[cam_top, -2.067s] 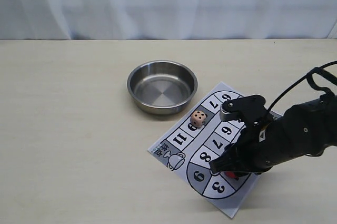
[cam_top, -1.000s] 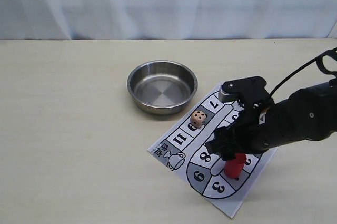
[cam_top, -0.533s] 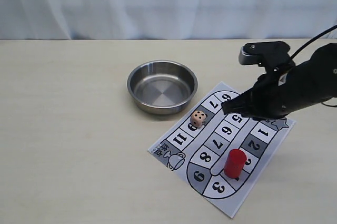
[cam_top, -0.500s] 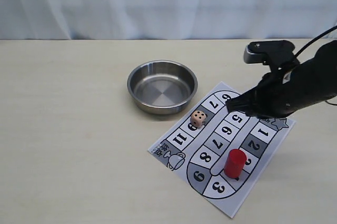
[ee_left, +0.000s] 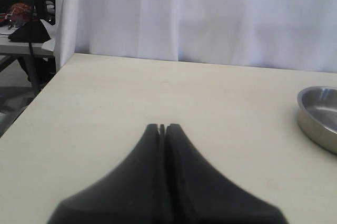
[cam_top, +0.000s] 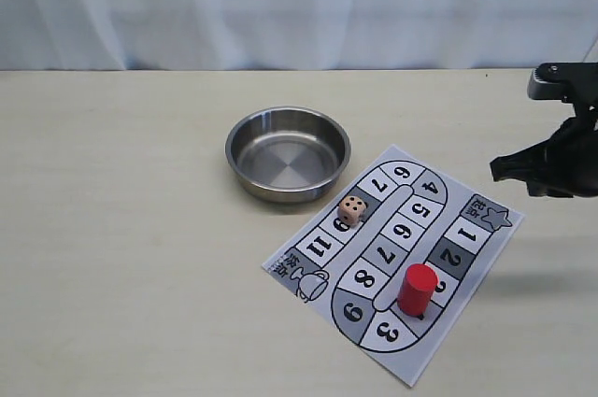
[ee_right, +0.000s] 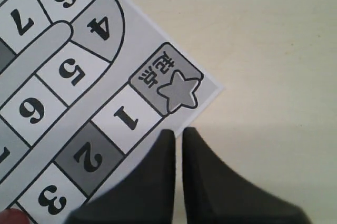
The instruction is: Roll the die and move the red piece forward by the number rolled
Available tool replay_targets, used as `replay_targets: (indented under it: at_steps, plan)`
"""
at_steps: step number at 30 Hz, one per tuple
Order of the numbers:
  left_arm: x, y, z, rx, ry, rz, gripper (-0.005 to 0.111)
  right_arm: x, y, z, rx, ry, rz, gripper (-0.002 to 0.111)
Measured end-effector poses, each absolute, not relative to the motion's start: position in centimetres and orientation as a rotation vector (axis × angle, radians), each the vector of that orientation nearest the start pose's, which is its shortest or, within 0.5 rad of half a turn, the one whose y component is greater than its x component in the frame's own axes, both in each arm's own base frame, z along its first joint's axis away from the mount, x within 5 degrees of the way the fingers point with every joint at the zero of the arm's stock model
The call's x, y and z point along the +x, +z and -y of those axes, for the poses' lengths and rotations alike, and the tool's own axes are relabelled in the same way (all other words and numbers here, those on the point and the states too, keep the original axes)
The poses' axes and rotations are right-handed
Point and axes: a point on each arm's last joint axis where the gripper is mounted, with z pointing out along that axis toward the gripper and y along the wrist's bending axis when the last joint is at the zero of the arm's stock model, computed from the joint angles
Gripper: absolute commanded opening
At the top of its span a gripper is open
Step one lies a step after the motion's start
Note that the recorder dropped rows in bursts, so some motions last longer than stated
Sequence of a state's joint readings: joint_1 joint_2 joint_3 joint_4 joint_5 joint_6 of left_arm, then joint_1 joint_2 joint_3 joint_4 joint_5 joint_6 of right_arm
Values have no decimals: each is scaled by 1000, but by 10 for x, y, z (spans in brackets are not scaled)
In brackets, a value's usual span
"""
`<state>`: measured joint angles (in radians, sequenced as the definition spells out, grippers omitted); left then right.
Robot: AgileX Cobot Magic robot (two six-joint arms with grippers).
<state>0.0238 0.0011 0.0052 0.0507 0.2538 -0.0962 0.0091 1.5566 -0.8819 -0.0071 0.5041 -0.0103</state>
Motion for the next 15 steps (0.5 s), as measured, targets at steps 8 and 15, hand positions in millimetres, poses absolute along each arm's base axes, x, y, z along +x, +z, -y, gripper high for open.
replay_targets:
  at_steps: [8,15]
  plan:
    - [55,188,-2,-71,-6,-1742,0,297,204,-11,-96,18,-2665,4]
    - [55,188,-2,-71,-6,-1742,0,271,248,-12,-100,31,-2654,4]
